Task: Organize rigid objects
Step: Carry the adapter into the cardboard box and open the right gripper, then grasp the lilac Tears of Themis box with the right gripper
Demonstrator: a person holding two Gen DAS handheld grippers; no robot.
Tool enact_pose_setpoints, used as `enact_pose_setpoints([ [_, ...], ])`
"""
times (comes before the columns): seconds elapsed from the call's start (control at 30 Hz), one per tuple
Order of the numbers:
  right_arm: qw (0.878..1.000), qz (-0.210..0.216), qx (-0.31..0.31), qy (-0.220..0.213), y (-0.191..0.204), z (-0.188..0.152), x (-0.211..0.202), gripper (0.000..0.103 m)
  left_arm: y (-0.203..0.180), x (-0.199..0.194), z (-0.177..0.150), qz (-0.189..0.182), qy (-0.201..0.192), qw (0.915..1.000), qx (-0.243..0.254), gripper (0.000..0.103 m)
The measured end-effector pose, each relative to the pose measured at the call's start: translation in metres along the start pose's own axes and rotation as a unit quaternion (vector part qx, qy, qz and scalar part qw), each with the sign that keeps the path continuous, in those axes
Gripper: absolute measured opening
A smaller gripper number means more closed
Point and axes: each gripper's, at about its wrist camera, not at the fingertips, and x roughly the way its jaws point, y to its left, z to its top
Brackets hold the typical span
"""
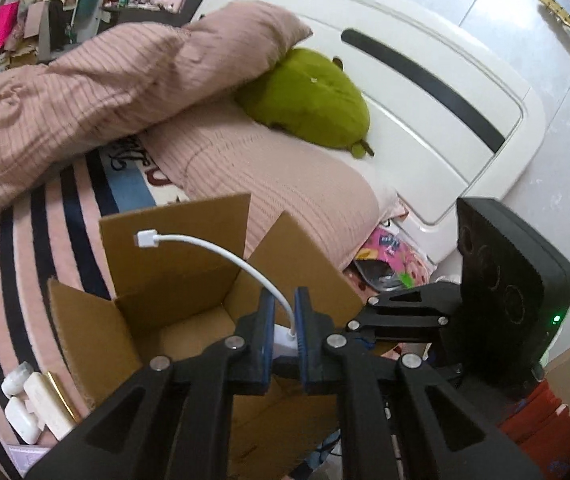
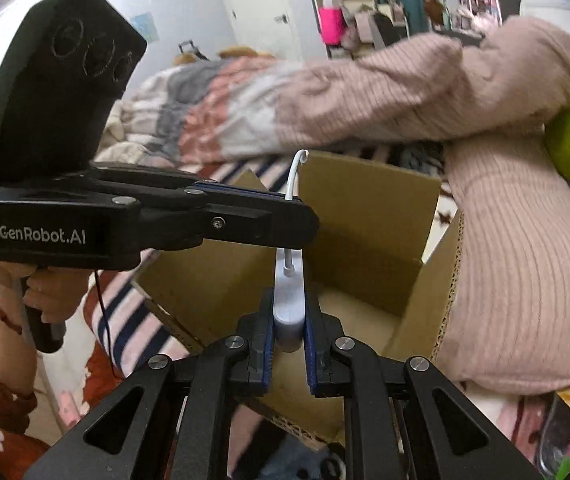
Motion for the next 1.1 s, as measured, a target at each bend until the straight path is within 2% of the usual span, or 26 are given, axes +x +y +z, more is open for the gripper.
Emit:
enact_pose_setpoints([
  [0.03, 1.000, -0.007, -0.001, 0.008, -0.001, 0.000, 0.002, 0.008, 0.000, 0.002, -0.001, 0.006, 0.007, 1.0000, 0.001, 0.014],
  [0.07, 1.000, -0.012, -0.003, 0.012, -0.001, -0.001, 0.002, 0.008, 0.001, 0.004, 0.000, 0.012, 0.012, 0.9999, 0.003, 0.027],
  [0.1, 1.000, -0.017, -0.005, 0.017, -0.001, -0.002, 0.002, 0.009, 0.001, 0.003, -0.001, 0.017, 0.013, 0.9998, 0.002, 0.034],
  [0.13, 0.999, -0.022, -0.006, 0.026, -0.001, -0.001, 0.004, 0.014, 0.002, 0.000, -0.002, 0.018, 0.008, 0.9998, 0.001, 0.045],
  [0.17, 0.999, -0.022, -0.005, 0.031, 0.001, -0.001, 0.005, 0.024, 0.004, -0.004, -0.004, 0.016, 0.006, 0.9999, -0.001, 0.050],
  [0.2, 0.999, -0.024, -0.006, 0.032, 0.001, -0.002, 0.005, 0.029, 0.006, -0.010, -0.004, 0.014, 0.003, 0.9999, -0.003, 0.051],
  [0.27, 0.999, -0.038, -0.015, 0.029, 0.003, -0.002, 0.003, 0.050, 0.008, -0.020, -0.006, 0.022, -0.005, 0.9997, -0.005, 0.056],
  [0.4, 0.998, -0.045, -0.026, 0.030, 0.013, 0.002, 0.003, 0.054, 0.017, -0.055, -0.014, 0.046, -0.029, 0.9985, -0.009, 0.058],
  [0.43, 0.998, -0.044, -0.029, 0.026, 0.016, 0.005, 0.004, 0.058, 0.021, -0.069, -0.020, 0.058, -0.038, 0.9975, -0.011, 0.059],
  [0.47, 0.998, -0.043, -0.036, 0.018, 0.022, 0.008, 0.003, 0.065, 0.025, -0.078, -0.023, 0.067, -0.045, 0.9967, -0.013, 0.061],
  [0.5, 0.998, -0.042, -0.043, 0.013, 0.027, 0.010, 0.004, 0.070, 0.033, -0.094, -0.030, 0.088, -0.056, 0.9944, -0.018, 0.063],
  [0.57, 0.997, -0.031, -0.067, -0.008, 0.049, 0.017, 0.003, 0.088, 0.045, -0.114, -0.041, 0.121, -0.071, 0.9898, -0.026, 0.068],
  [0.67, 0.994, -0.002, -0.104, -0.027, 0.085, 0.024, 0.010, 0.100, 0.071, -0.145, -0.067, 0.181, -0.086, 0.9787, -0.044, 0.070],
  [0.8, 0.988, 0.033, -0.146, -0.041, 0.132, 0.028, 0.037, 0.102, 0.109, -0.171, -0.110, 0.241, -0.090, 0.9634, -0.075, 0.070],
  [0.87, 0.984, 0.061, -0.166, -0.031, 0.157, 0.025, 0.058, 0.102, 0.123, -0.179, -0.127, 0.256, -0.092, 0.9587, -0.084, 0.070],
  [1.0, 0.970, 0.119, -0.208, 0.037, 0.197, 0.014, 0.108, 0.102, 0.162, -0.190, -0.167, 0.278, -0.099, 0.9474, -0.124, 0.070],
  [1.1, 0.964, 0.112, -0.223, 0.096, 0.212, 0.002, 0.154, 0.101, 0.181, -0.193, -0.191, 0.281, -0.099, 0.9434, -0.146, 0.070],
])
